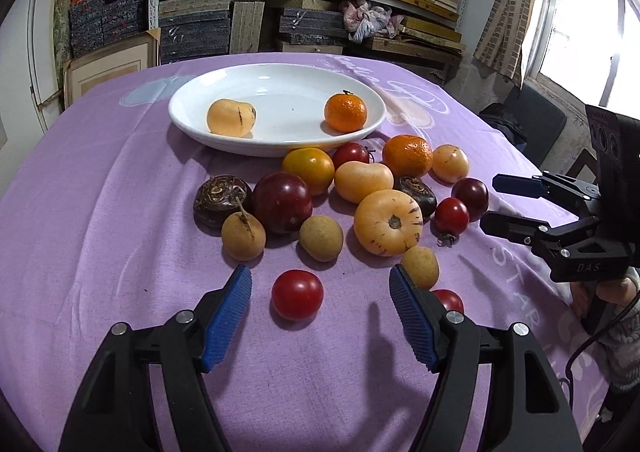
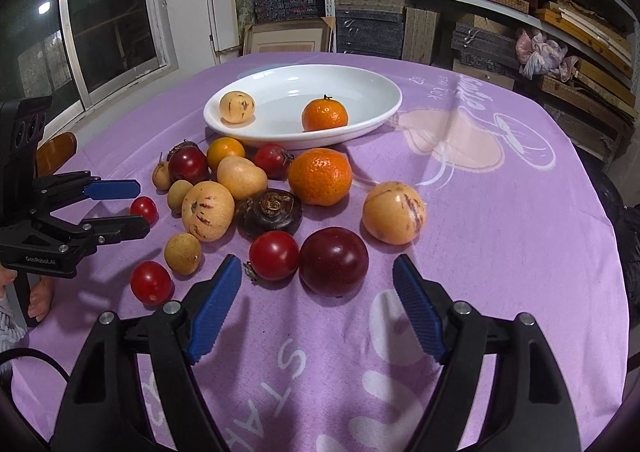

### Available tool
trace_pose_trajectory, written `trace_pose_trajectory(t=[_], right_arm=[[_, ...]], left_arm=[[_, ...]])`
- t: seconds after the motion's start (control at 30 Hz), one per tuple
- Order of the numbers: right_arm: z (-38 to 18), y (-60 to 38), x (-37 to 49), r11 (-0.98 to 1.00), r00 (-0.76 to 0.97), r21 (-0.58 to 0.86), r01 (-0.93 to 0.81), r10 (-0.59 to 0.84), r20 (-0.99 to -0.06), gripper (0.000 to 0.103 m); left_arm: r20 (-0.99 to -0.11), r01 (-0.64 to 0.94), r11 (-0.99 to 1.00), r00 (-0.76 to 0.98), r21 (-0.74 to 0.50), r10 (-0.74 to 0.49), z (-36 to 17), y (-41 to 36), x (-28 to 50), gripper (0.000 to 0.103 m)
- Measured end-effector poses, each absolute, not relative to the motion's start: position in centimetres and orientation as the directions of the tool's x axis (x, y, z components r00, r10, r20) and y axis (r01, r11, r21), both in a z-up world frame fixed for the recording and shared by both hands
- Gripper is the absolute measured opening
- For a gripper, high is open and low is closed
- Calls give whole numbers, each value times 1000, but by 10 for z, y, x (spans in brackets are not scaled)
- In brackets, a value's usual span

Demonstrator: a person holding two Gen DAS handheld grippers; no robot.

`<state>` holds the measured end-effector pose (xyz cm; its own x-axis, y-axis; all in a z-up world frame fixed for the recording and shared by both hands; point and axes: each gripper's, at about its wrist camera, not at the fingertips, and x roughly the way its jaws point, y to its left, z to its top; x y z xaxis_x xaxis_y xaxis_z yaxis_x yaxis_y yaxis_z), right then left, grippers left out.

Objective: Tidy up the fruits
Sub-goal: 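Move both grippers back from the plate toward the fruit pile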

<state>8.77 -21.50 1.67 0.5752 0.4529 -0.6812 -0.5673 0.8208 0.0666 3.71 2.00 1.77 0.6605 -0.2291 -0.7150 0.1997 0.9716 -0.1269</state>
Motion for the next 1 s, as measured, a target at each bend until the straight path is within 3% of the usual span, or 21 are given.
trace_pose_trajectory(t=[0.17, 0.37, 0.67, 0.93, 1.0], right_arm=[[12, -217, 94, 824, 554, 101, -557, 460, -694, 65], [11, -217, 95, 820, 542, 116, -560, 469, -698, 62], [9, -218, 98, 823, 531, 137, -551, 473, -703, 60], [8, -217, 99, 820, 524, 143, -554, 477, -705, 60], [8, -216, 99, 819, 523, 142, -556, 477, -707, 60]], left_arm=[[-734, 198, 967, 630, -164, -253, 12, 23, 41, 71], [-735, 203, 964, 626, -170, -261, 10, 23, 40, 71], [-737, 221, 958, 614, -185, -284, 8, 21, 41, 48], [-741, 221, 958, 609, -182, -282, 7, 20, 42, 47], [-745, 226, 957, 603, -184, -286, 7, 19, 43, 37]])
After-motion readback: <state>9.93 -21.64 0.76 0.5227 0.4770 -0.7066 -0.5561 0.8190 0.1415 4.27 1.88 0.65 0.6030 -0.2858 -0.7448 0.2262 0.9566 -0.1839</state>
